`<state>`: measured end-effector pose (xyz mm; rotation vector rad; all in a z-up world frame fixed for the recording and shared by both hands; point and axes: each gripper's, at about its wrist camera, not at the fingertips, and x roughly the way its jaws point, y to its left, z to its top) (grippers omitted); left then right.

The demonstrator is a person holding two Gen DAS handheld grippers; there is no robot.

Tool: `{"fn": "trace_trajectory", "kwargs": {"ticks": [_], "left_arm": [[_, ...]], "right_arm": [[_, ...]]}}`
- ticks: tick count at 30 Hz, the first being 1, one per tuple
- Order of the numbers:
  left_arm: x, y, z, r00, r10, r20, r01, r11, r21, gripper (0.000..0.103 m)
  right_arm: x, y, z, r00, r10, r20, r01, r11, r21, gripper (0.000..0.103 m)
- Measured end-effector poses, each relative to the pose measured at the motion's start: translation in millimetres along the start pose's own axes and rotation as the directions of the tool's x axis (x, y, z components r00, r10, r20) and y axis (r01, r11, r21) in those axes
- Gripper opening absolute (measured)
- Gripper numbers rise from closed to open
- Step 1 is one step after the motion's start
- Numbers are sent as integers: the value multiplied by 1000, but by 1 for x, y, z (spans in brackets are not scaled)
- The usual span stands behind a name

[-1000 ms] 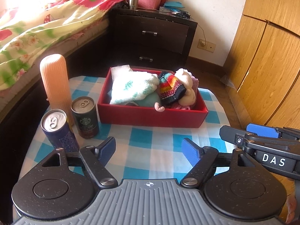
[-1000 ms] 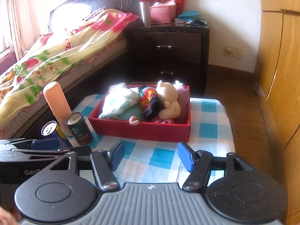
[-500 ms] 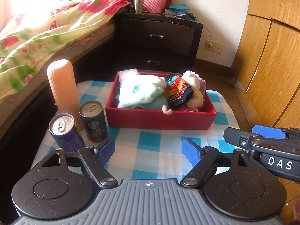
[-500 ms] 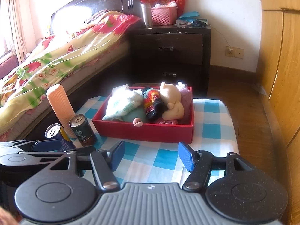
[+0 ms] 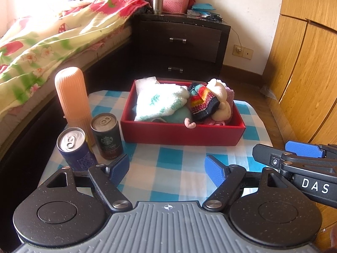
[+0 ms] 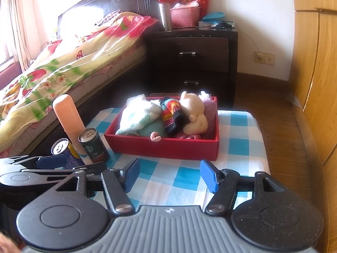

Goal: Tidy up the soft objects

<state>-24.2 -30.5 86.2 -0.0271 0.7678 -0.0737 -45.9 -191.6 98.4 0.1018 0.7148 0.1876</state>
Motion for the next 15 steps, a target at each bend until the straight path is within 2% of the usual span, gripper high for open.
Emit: {"fn": "trace_trajectory", "kwargs": {"ticks": [15], "left_arm": [[0, 0, 0, 1000, 3, -1, -3, 1000, 2, 77]], "right_arm": [[1, 0, 0, 1000, 0, -3, 0, 1000, 1, 42]]}}
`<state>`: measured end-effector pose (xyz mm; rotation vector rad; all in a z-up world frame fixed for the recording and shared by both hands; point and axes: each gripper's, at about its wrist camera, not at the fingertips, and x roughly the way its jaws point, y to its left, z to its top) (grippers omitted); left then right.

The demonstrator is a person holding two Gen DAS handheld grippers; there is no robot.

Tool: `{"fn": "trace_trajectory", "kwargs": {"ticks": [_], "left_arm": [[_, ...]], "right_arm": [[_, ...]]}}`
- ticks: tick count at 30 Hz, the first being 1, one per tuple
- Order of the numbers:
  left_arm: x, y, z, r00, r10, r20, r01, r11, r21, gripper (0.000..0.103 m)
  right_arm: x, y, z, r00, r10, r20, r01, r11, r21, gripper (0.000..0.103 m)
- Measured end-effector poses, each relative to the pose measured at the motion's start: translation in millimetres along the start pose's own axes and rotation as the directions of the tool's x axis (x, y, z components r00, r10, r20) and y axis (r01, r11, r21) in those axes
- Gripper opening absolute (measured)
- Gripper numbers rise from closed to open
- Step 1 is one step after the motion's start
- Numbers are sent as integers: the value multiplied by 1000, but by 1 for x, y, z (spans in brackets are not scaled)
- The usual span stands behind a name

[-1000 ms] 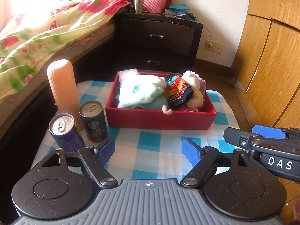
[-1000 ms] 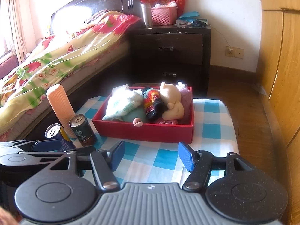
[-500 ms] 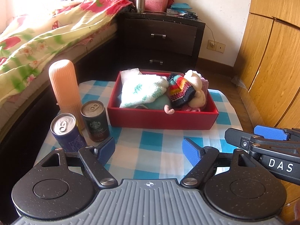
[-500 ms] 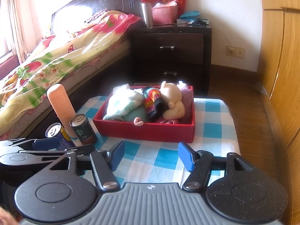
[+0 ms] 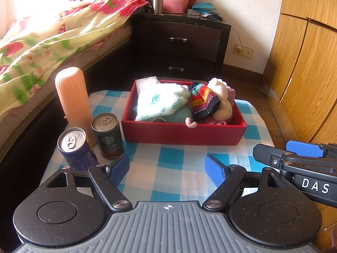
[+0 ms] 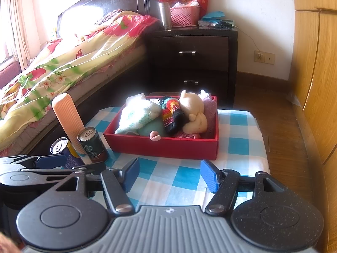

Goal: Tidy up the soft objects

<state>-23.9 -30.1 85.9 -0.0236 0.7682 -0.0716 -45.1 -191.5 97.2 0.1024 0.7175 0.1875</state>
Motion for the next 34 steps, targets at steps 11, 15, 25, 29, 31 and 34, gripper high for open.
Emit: {"fn": "trace_trajectory", "kwargs": {"ticks": [11, 15, 25, 29, 31, 34], "left_arm": [[0, 0, -1, 1000, 11, 8, -11, 1000, 7, 78], [0, 0, -1, 1000, 0, 11, 0, 1000, 8, 79], [1, 3, 0, 998, -60, -2, 60, 998, -21, 82], [0, 0, 0, 998, -65, 16, 65, 998, -5, 83], [0, 1, 0, 998, -66, 22, 66, 998, -7, 85], [-1, 1, 0, 997, -63, 39, 63, 998, -5, 90]], "right_arm": [[0, -1, 0, 1000, -2, 2, 2, 1000, -2, 44], [2, -3, -1, 1000, -10, 5, 10, 1000, 2, 48], [-2, -8, 0, 1000, -17, 23, 16, 1000, 20, 48], [-2, -11, 1, 999, -20, 28, 19, 1000, 25, 48], [-2, -12, 1, 999, -19, 29, 18, 999, 34, 48], [-3, -16, 2, 999, -9, 31, 7, 998, 58, 49]]}}
